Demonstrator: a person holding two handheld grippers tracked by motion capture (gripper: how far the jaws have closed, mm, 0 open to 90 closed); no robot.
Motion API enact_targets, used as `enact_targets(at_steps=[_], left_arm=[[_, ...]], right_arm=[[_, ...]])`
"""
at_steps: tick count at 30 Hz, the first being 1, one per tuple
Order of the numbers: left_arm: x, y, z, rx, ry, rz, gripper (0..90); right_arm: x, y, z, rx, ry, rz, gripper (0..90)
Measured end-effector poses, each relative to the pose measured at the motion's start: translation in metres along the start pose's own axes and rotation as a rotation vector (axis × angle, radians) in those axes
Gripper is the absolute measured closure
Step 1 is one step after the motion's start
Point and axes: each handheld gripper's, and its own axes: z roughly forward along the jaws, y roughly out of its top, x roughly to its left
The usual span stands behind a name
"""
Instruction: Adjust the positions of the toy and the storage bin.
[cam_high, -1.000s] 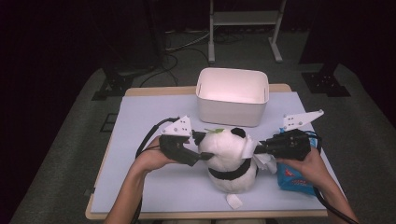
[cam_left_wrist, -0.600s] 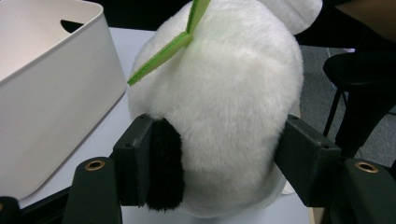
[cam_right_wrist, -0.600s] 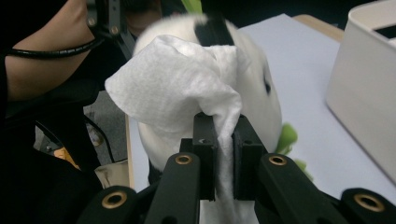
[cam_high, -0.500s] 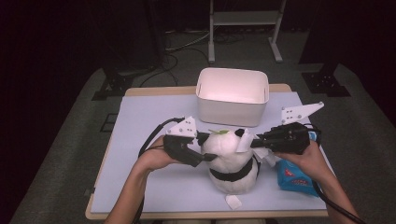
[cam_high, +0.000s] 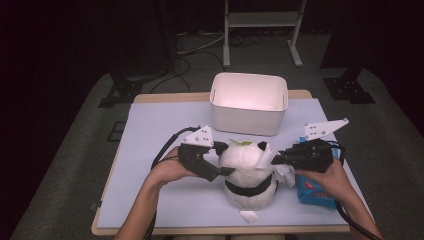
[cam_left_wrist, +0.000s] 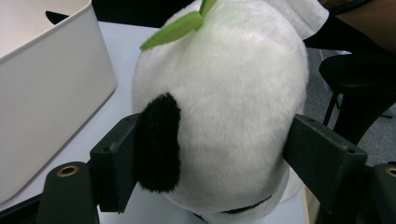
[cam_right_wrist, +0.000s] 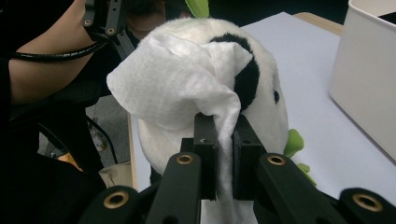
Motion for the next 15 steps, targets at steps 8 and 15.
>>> enact_targets(at_steps=[8, 15], left_arm=[[0.0, -0.001, 0.001, -0.017, -0.008, -0.001, 26.3], [0.006, -0.022, 0.009, -0.004, -0.054, -0.072, 16.3]], right_arm=[[0.0, -0.01, -0.004, -0.001, -0.006, 0.01, 82.8], [0.0, -0.011, -0.002, 0.02, -0.015, 0.008, 82.8]])
